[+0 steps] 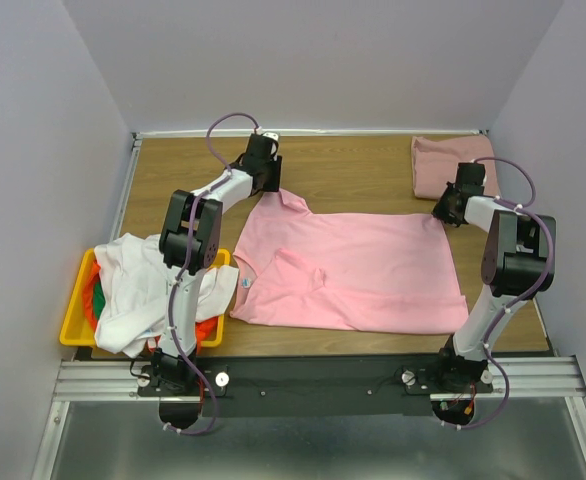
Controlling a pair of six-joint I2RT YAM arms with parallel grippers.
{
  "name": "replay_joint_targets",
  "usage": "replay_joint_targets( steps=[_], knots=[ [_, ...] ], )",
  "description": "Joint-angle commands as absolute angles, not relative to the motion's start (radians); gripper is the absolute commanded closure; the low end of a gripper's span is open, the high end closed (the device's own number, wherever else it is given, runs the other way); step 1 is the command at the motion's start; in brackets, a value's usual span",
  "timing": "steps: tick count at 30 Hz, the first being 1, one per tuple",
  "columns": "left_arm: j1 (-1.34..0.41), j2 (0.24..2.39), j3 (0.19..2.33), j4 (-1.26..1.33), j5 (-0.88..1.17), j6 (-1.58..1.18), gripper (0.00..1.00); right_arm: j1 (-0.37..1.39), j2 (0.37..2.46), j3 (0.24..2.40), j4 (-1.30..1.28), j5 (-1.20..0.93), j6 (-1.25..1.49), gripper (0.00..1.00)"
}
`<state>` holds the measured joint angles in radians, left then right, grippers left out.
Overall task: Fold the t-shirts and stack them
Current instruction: Fold the tshirt
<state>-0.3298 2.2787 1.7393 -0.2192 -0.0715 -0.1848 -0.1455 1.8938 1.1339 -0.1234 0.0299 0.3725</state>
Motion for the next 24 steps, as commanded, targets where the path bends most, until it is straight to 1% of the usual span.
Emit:
replay_joint_targets(
  steps=[1,5,7,8,11,12,13,14,15,24],
  knots=[
    [-0.337,2.307,1.773,-0.222,-0.061,-0.170,0.46,-0.150,1.922,1.114,-0.146,0.006,0.367,0.99],
    [-0.344,2.310,1.778,-0.222,-0.046,-0.166,0.57,-0.149,1.924,1.114,-0.146,0.006,0.367,1.00],
    [-0.347,2.313,1.778,-0.224,-0.037,-0.160,0.66,-0.150,1.925,1.115,-0.146,0.006,0.367,1.00],
    [-0.347,2.313,1.778,-0.222,-0.032,-0.158,0.67,-0.149,1.925,1.115,-0.146,0.006,0.365,1.00],
    [-0.350,2.313,1.776,-0.224,-0.017,-0.153,0.81,-0.150,1.925,1.115,-0.146,0.006,0.368,1.00],
    [-0.350,2.313,1.775,-0.224,-0.020,-0.153,0.88,-0.150,1.925,1.115,-0.146,0.006,0.367,1.00],
    [-0.350,2.312,1.773,-0.222,-0.020,-0.153,0.91,-0.150,1.924,1.115,-0.147,0.006,0.367,1.00],
    [-0.350,2.310,1.773,-0.222,-0.023,-0.150,0.98,-0.149,1.922,1.114,-0.147,0.006,0.367,1.00],
    [-0.350,2.309,1.775,-0.224,-0.025,-0.149,1.00,-0.149,1.914,1.114,-0.149,0.006,0.367,1.00],
    [-0.347,2.240,1.763,-0.166,-0.055,-0.175,1.00,-0.150,1.887,1.156,-0.172,-0.015,0.364,1.00]
  ],
)
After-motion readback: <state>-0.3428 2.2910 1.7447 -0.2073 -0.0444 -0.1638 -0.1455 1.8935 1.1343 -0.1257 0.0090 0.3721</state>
